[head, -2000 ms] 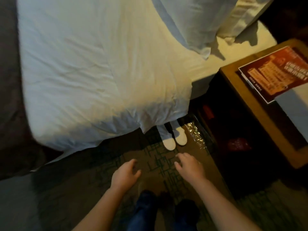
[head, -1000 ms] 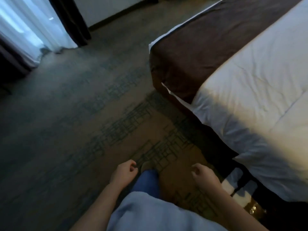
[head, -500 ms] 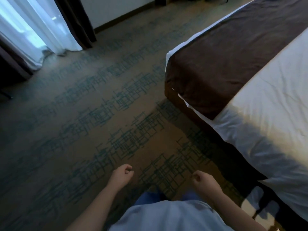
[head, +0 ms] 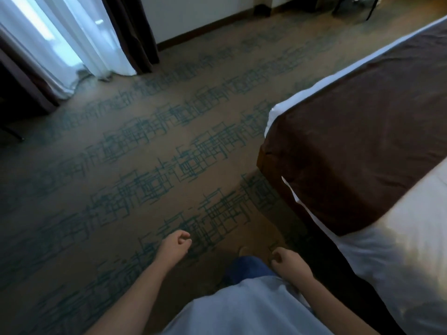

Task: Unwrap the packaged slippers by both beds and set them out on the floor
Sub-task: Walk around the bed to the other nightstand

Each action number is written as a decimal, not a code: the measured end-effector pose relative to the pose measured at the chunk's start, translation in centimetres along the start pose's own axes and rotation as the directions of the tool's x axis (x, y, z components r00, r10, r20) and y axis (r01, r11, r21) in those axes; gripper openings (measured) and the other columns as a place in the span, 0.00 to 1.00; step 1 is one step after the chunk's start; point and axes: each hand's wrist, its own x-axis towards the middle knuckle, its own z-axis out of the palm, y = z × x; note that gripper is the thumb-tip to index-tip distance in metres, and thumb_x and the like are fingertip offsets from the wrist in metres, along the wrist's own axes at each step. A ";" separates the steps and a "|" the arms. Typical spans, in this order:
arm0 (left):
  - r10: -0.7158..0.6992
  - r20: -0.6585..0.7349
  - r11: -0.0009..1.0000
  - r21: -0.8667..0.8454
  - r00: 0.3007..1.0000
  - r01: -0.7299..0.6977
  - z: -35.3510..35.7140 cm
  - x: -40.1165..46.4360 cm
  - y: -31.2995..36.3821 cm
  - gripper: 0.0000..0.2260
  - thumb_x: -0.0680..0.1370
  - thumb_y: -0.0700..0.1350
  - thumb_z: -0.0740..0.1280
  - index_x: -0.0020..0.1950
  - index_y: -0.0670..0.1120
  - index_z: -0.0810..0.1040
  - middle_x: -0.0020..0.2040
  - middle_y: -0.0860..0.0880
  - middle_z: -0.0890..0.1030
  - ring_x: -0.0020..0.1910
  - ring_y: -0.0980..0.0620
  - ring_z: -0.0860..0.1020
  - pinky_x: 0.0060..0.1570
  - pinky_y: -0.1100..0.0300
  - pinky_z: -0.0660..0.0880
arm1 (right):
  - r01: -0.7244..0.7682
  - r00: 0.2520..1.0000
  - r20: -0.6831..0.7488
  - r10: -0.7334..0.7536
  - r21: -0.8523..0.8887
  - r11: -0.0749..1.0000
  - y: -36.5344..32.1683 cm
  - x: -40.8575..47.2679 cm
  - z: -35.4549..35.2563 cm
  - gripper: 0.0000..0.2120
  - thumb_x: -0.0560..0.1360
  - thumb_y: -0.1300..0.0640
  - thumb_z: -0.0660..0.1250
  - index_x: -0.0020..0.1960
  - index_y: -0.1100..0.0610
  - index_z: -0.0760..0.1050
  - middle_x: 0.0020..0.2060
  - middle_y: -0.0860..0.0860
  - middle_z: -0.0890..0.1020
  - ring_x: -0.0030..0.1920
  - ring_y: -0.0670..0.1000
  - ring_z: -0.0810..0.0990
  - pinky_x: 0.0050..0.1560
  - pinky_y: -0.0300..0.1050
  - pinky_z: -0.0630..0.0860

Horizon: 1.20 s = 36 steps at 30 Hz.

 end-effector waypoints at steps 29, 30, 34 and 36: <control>0.058 0.108 0.991 0.113 0.992 -0.070 -29.9 44.1 26.1 0.09 0.74 0.44 0.65 0.54 0.47 0.77 0.46 0.43 0.82 0.47 0.44 0.81 0.53 0.54 0.75 | -0.191 0.978 -0.011 0.206 0.326 0.926 -35.6 35.0 -23.7 0.13 0.77 0.57 0.58 0.60 0.59 0.73 0.51 0.57 0.81 0.48 0.57 0.79 0.48 0.47 0.75; 0.082 0.109 0.989 0.116 0.991 -0.094 -30.1 45.7 28.3 0.09 0.74 0.44 0.65 0.54 0.47 0.77 0.46 0.44 0.82 0.47 0.45 0.81 0.53 0.55 0.75 | -0.209 0.975 -0.005 0.223 0.330 0.921 -35.6 36.1 -24.5 0.13 0.77 0.57 0.58 0.59 0.59 0.73 0.51 0.57 0.81 0.49 0.57 0.79 0.49 0.47 0.75; 0.170 0.106 0.965 0.181 0.980 -0.187 -29.8 52.6 36.6 0.10 0.75 0.43 0.65 0.56 0.45 0.76 0.48 0.43 0.82 0.48 0.45 0.81 0.53 0.57 0.74 | -0.204 0.977 0.005 0.214 0.333 0.921 -35.2 42.4 -29.0 0.13 0.76 0.58 0.60 0.60 0.58 0.73 0.50 0.56 0.80 0.46 0.54 0.76 0.50 0.45 0.73; 0.194 0.092 0.958 0.195 0.977 -0.209 -29.7 55.4 40.7 0.11 0.75 0.43 0.65 0.56 0.44 0.77 0.49 0.43 0.82 0.49 0.45 0.81 0.54 0.55 0.75 | -0.169 0.984 0.008 0.176 0.316 0.933 -35.2 45.7 -32.6 0.14 0.77 0.58 0.58 0.60 0.60 0.73 0.53 0.57 0.80 0.46 0.53 0.74 0.49 0.44 0.71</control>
